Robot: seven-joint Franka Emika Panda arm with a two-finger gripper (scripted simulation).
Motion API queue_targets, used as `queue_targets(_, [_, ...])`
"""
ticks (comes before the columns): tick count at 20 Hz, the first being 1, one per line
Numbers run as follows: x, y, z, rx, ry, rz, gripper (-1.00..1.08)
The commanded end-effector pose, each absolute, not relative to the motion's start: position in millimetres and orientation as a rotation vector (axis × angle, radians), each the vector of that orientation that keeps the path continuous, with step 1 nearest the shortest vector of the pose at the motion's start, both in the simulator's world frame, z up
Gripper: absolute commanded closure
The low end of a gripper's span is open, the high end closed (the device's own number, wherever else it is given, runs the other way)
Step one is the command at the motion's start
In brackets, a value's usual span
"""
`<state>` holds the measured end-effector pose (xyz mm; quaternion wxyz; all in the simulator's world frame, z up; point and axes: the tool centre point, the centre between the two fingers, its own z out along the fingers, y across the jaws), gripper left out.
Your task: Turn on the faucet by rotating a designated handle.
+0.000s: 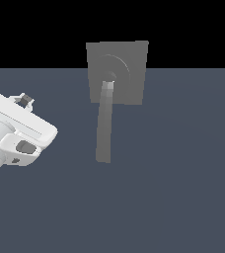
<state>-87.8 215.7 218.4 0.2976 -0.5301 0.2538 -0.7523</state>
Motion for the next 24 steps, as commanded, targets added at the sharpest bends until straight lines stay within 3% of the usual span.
queue_targets(1, [-88,190,183,-1.601,0.597,-2.088,1.08])
queue_targets(11, [-104,105,99,-2.137,0.337,-2.262,1.08])
queue_targets(24, [-111,79,82,-2.274,0.261,-2.286,1.08])
